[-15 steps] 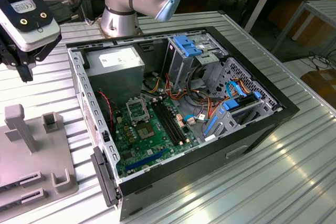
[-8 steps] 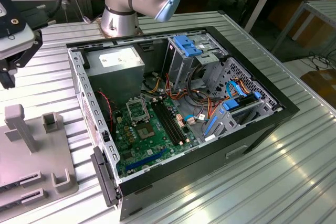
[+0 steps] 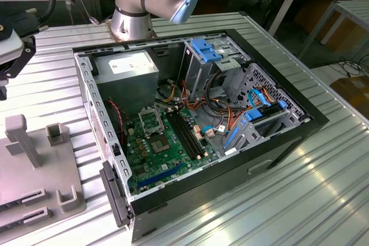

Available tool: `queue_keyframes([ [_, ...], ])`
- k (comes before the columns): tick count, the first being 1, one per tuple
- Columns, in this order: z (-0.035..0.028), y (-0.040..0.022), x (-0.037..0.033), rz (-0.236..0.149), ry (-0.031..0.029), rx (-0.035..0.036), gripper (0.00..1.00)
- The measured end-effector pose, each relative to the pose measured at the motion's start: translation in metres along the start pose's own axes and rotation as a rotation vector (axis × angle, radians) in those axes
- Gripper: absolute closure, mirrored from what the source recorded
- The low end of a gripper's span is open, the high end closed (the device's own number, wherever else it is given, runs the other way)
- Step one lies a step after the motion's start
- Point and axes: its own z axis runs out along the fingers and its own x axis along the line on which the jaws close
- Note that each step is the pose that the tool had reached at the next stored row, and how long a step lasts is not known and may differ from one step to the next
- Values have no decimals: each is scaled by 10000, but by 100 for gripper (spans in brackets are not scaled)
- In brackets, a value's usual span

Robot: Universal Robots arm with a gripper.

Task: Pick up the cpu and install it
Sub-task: 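Reach for the cpu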

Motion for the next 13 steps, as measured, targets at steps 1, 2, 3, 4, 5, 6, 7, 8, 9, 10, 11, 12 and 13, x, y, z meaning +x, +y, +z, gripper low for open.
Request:
queue_keyframes([
  [1, 0, -4, 11, -1, 3, 1, 89],
  [2, 1, -8, 21, -1, 7, 1, 89],
  [3, 2, -11, 31, 0, 8, 0, 89],
  [4, 2, -18, 50, 0, 14, 1, 89],
  [5, 3, -22, 62, -1, 17, 1, 89],
  [6, 3, -25, 70, -1, 19, 1, 89],
  [7, 4, -27, 74, -2, 21, 2, 89],
  [8, 3, -27, 76, -2, 21, 2, 89],
  [9, 3, -27, 76, -2, 22, 2, 89],
  [10, 3, -26, 77, 0, 22, 2, 89],
  [11, 4, -27, 86, 0, 21, 2, 89],
  [12, 4, -28, 95, 0, 22, 2, 89],
  [13, 4, -28, 96, 0, 22, 2, 89],
])
